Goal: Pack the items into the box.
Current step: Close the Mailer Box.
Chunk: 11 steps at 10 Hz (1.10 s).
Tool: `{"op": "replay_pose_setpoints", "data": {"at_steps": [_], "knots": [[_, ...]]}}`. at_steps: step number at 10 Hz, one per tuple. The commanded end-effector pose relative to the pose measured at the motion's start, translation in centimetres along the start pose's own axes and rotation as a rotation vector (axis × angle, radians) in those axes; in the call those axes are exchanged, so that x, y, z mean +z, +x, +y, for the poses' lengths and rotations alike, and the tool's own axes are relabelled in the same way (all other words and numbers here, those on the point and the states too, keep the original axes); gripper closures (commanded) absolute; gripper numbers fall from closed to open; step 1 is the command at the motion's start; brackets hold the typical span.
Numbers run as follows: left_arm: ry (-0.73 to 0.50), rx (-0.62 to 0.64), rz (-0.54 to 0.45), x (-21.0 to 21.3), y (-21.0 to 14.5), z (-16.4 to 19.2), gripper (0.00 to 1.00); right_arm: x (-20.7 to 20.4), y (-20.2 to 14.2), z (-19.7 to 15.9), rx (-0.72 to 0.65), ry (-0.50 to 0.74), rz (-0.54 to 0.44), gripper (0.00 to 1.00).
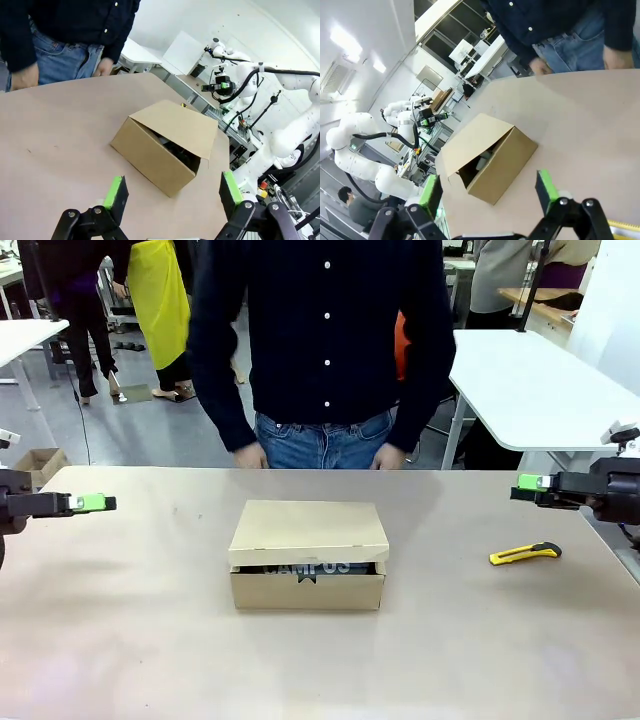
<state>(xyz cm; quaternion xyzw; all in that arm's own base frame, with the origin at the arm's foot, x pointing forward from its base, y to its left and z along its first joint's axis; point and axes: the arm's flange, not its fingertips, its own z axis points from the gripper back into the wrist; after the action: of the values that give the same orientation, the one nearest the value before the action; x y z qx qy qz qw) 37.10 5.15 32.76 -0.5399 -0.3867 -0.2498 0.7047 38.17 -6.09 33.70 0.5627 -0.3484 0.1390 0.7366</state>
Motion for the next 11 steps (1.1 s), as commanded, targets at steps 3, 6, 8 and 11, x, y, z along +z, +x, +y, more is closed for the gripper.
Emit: {"op": "replay_pose_setpoints", "data": {"at_steps": [3,6,8,11], "knots": [[0.007,-0.02,-0.004,0.13,0.08,-0.1,0.04,-0.04,0.21,0.33,0.01,0.005,0.006,0.0],[0.007,-0.02,-0.004,0.13,0.08,-0.1,0.04,-0.04,0.21,0.33,0.01,0.005,0.006,0.0],[0.007,-0.02,-0.004,0.13,0.08,-0.1,0.04,-0.04,0.21,0.33,0.01,0.005,0.006,0.0],[0.007,-0.02,-0.004,0.13,0.08,-0.1,0.04,-0.04,0.21,0.33,0.01,0.005,0.006,0.0]]}}
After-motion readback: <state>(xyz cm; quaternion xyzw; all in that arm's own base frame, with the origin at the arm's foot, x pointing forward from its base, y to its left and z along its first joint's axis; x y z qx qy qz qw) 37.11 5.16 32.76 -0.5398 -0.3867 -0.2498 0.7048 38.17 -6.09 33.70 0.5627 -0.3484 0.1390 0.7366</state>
